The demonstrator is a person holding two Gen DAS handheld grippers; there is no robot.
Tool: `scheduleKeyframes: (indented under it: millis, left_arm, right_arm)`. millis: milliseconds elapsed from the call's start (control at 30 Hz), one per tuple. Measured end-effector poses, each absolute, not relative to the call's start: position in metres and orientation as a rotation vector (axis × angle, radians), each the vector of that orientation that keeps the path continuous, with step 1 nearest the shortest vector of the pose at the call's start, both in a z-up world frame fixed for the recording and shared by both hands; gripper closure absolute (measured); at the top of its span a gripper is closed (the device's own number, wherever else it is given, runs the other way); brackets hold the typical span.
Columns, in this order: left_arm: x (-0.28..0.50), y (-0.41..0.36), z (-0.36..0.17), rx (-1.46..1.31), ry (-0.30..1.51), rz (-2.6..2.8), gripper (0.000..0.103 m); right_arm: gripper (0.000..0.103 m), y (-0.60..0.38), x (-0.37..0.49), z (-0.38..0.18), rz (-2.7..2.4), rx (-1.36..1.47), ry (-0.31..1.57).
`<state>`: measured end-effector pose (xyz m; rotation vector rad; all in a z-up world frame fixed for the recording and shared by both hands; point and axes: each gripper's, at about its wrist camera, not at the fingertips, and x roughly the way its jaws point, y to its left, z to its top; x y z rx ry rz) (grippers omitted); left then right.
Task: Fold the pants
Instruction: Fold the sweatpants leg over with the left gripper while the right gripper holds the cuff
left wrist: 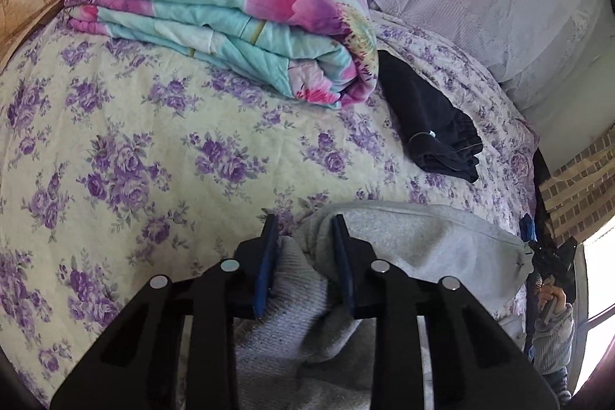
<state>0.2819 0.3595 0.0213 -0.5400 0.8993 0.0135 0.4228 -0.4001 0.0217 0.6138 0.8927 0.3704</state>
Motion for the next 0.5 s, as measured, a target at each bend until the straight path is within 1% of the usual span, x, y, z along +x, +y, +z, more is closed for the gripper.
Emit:
scheduleKeyframes:
  millis: [133,267,400,500]
  left_arm:
    - [0.272,0.356,0.032,-0.519,0.879,0.005,0.078]
    - [0.265,0.361,0.036,-0.556,0.85,0.008,0.08]
    - [0.254,0.366,0.047,-0.599,0.792,0.005,0.081]
    - [0.229,0.368,0.056,-0.621,0.736,-0.023,0.083]
  right_arm:
    - [0.098,-0.402,0.415,0.029,0.368,0.599,0.882]
    - [0.099,-0.409,0.412,0.03,0.361,0.63,0.871]
    - [0.099,-0.407,0.401,0.05,0.393,0.618,0.827]
    - [0.099,-0.409,0.38,0.064,0.42,0.604,0.792]
